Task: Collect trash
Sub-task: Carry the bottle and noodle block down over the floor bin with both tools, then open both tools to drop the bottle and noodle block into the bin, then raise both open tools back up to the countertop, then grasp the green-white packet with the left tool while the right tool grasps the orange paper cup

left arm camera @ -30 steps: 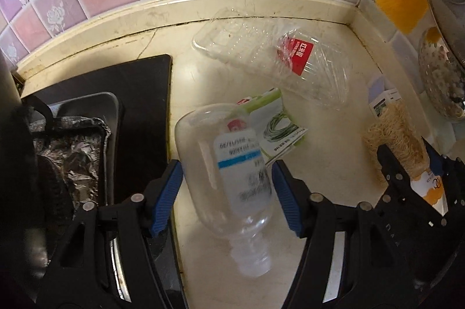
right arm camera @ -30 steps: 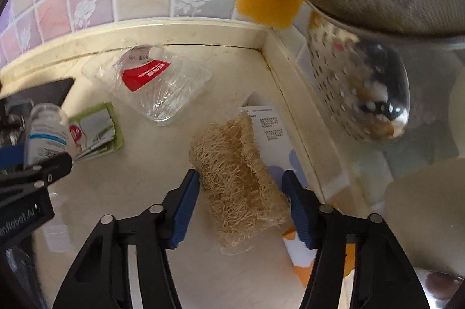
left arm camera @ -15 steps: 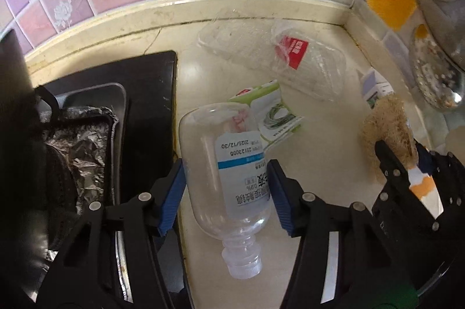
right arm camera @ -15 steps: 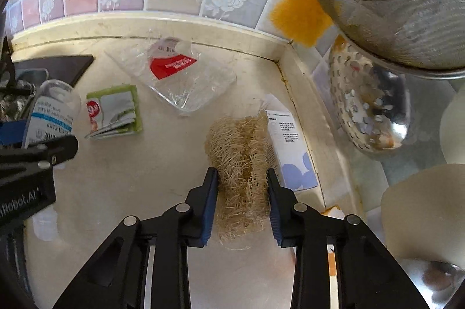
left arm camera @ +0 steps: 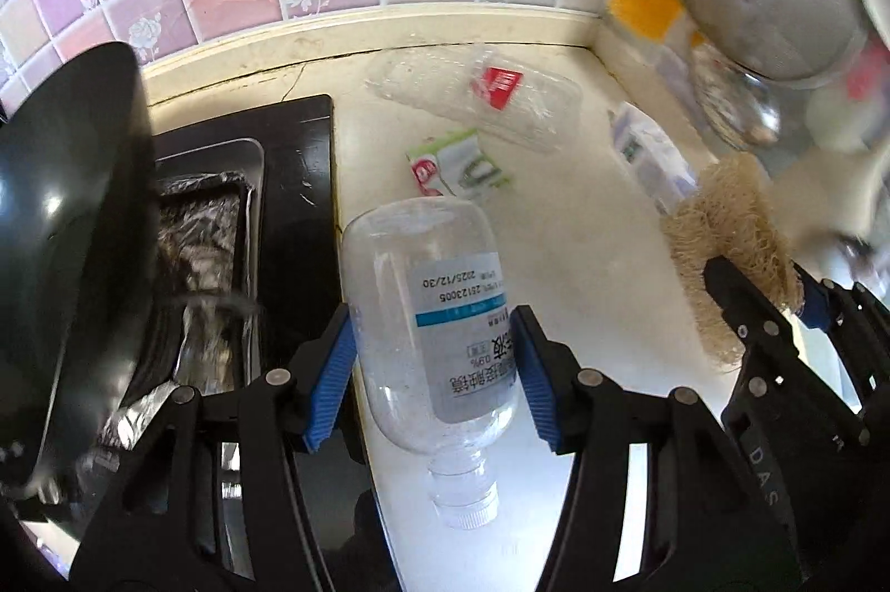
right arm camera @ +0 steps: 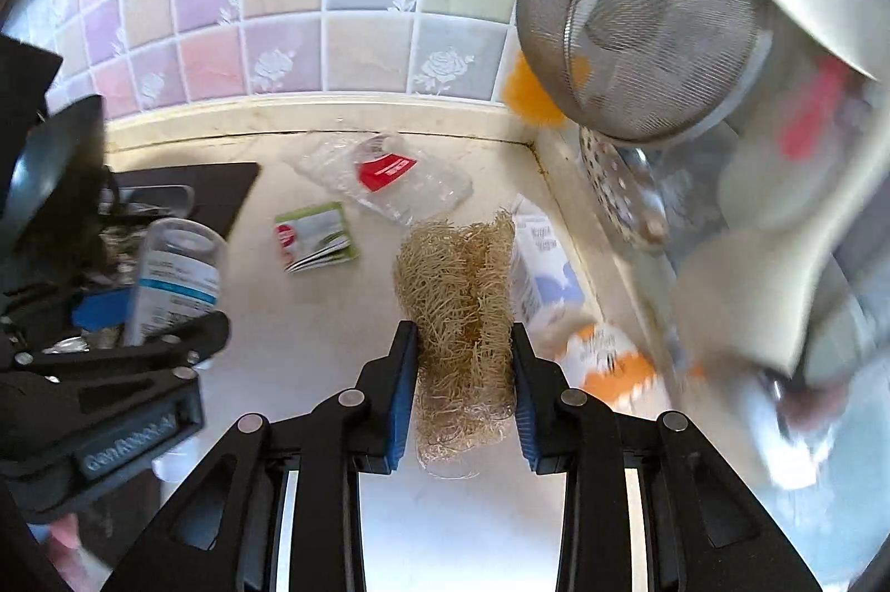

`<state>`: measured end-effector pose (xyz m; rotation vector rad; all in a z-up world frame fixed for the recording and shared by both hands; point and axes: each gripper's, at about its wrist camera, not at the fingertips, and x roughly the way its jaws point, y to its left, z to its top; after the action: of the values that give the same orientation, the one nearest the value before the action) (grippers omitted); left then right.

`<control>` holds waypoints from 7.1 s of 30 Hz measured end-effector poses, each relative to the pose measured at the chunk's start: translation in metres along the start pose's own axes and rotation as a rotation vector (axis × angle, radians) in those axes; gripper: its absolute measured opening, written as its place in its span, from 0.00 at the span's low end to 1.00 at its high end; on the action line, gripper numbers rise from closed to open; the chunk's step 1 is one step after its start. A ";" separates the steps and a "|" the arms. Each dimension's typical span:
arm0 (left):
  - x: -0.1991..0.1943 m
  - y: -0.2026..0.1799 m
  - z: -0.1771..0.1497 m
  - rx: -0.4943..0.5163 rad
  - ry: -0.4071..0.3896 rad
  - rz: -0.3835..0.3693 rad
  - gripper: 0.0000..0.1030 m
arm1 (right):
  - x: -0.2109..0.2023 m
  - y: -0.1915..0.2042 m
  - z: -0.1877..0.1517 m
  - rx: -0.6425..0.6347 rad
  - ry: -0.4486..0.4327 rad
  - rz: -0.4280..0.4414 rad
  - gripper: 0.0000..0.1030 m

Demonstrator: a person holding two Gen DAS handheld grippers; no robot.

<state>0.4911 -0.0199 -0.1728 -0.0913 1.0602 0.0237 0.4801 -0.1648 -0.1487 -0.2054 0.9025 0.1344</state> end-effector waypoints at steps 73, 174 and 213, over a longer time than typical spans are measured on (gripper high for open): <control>0.206 0.057 -0.542 0.377 0.261 -0.229 0.56 | 0.101 0.151 -0.617 0.338 0.482 0.148 0.45; -0.078 0.001 0.013 0.115 -0.026 0.040 0.69 | -0.054 -0.031 -0.025 -0.028 0.007 -0.133 0.66; 0.119 0.013 0.079 -0.091 0.175 -0.041 0.69 | 0.185 -0.011 -0.028 -0.341 0.274 -0.714 0.51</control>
<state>0.6173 -0.0027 -0.2388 -0.2002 1.2320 0.0271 0.5747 -0.1766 -0.3103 -0.8648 1.0238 -0.4161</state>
